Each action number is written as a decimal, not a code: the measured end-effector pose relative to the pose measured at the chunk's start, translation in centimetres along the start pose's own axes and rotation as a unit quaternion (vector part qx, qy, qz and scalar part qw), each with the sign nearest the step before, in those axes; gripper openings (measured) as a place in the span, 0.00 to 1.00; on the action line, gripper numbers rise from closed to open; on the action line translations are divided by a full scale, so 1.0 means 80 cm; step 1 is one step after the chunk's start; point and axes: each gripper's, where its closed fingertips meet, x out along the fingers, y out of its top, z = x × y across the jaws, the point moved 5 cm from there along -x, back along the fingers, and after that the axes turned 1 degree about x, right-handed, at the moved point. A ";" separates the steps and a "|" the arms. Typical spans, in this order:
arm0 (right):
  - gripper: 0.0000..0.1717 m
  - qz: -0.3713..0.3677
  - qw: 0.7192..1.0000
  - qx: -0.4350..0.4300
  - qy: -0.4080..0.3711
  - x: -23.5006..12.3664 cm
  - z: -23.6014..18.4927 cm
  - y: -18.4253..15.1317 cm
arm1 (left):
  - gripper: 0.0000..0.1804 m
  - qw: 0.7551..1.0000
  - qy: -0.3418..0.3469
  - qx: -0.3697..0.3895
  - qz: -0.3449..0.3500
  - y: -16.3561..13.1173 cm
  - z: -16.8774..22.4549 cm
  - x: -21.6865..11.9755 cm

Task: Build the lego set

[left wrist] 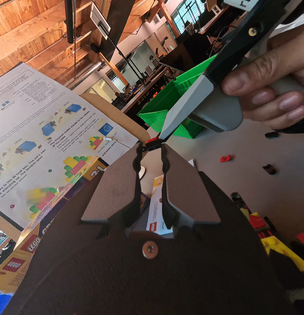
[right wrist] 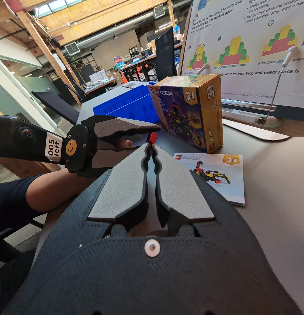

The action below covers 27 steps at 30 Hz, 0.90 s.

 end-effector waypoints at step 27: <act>0.00 -0.004 0.999 -0.028 -0.024 -0.002 -0.001 0.002 | 0.11 0.998 -0.037 -0.037 0.021 -0.003 -0.001 0.000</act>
